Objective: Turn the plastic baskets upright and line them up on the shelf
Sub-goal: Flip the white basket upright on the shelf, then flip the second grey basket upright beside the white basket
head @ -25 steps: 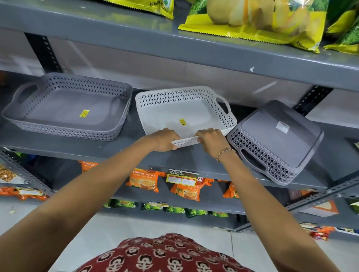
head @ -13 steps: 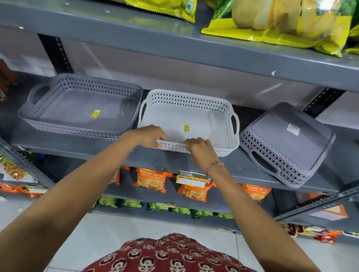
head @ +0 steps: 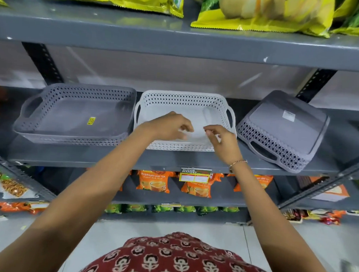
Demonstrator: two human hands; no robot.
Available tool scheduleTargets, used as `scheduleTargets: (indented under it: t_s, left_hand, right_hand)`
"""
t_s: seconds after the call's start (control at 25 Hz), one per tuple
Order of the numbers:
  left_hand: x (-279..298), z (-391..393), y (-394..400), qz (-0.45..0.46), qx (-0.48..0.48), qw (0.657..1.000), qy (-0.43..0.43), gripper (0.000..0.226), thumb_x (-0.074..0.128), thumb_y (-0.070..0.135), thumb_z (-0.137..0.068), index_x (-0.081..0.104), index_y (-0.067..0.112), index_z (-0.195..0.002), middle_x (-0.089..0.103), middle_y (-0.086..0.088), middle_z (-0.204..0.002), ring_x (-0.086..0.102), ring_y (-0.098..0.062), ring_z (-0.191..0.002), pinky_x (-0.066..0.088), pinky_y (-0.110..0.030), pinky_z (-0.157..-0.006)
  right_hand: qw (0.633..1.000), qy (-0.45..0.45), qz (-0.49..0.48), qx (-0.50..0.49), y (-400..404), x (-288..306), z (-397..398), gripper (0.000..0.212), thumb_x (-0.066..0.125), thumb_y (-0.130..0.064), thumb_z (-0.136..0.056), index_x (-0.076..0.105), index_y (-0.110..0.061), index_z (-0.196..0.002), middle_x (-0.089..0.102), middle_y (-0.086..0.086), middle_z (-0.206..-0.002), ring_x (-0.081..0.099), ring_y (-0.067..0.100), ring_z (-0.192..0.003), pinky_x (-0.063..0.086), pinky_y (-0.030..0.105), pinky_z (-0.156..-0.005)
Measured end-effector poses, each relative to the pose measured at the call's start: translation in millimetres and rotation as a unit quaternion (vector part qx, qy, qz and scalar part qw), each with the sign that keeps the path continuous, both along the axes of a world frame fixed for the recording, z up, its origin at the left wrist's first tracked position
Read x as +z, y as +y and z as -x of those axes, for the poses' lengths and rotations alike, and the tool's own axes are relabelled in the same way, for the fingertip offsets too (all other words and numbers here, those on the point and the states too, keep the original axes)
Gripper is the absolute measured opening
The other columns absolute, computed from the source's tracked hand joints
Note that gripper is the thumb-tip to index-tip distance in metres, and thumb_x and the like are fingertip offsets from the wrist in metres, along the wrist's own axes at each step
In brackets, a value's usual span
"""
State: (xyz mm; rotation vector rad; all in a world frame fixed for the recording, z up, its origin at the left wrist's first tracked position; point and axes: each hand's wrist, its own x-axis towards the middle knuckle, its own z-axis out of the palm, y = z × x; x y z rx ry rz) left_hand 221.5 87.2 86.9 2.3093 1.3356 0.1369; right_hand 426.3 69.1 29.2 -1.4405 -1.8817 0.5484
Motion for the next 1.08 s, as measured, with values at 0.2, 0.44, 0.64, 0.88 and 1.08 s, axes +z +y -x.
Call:
scheduleTargets:
  t_s: [0.2,0.44,0.64,0.88,1.08]
  left_hand:
    - [-5.5,-102.2,-9.8,-0.045,-0.018,0.989,-0.139,0.039,0.057,0.021,-0.092,0.053,0.014,-0.13,0.063,-0.006,-0.129,0.056,-0.018,-0.12,0.035,-0.016,-0.095]
    - [-45.4,-242.0,7.3,-0.086,-0.073,0.993,-0.029,0.076,0.062,0.025,-0.088,0.018,0.011,-0.149,0.017,-0.01,-0.16,0.013,-0.025,-0.148,0.013,-0.037,-0.121]
    - [-83.3,-300.0,10.2,-0.147,-0.057,0.981,0.114,0.115,0.07,0.045,-0.076,-0.01,0.013,-0.15,-0.018,-0.005,-0.16,-0.019,-0.025,-0.147,-0.009,-0.052,-0.12]
    - [-84.6,-311.3,2.3,-0.157,-0.012,0.98,0.12,0.116,0.073,0.04,-0.075,-0.011,0.014,-0.15,-0.011,-0.007,-0.161,-0.013,-0.025,-0.148,-0.006,-0.052,-0.12]
    - [-76.3,-324.1,-0.5,-0.222,0.055,0.972,0.048,0.109,0.072,0.044,-0.074,0.002,0.011,-0.151,0.011,-0.009,-0.16,0.008,-0.026,-0.149,0.006,-0.045,-0.122]
  right_hand:
    - [0.983,0.106,-0.015,-0.147,-0.6,13.9,-93.1,0.02,0.051,-0.009,-0.094,0.067,-0.003,-0.105,0.071,0.017,-0.104,0.062,0.021,-0.088,0.051,0.032,-0.082]
    - [0.913,0.201,0.018,-0.355,-17.9,-4.0,-235.7,0.022,0.052,-0.01,-0.094,0.066,-0.001,-0.107,0.07,0.018,-0.105,0.062,0.022,-0.095,0.049,0.035,-0.092]
    - [0.795,0.392,0.222,-0.407,-23.6,-38.0,-291.4,0.02,0.047,-0.012,-0.095,0.054,-0.013,-0.076,0.054,0.001,-0.069,0.049,0.015,-0.062,0.046,0.031,-0.063]
    - [0.665,0.583,0.391,-0.256,-25.0,-36.2,-290.9,0.034,0.038,-0.013,-0.1,0.051,-0.009,-0.069,0.054,0.007,-0.069,0.051,0.015,-0.061,0.052,0.022,-0.059]
    - [0.693,0.643,0.268,-0.185,-27.7,-16.8,-307.1,0.021,0.051,-0.011,-0.095,0.06,-0.007,-0.076,0.059,0.007,-0.073,0.055,0.014,-0.061,0.054,0.019,-0.048]
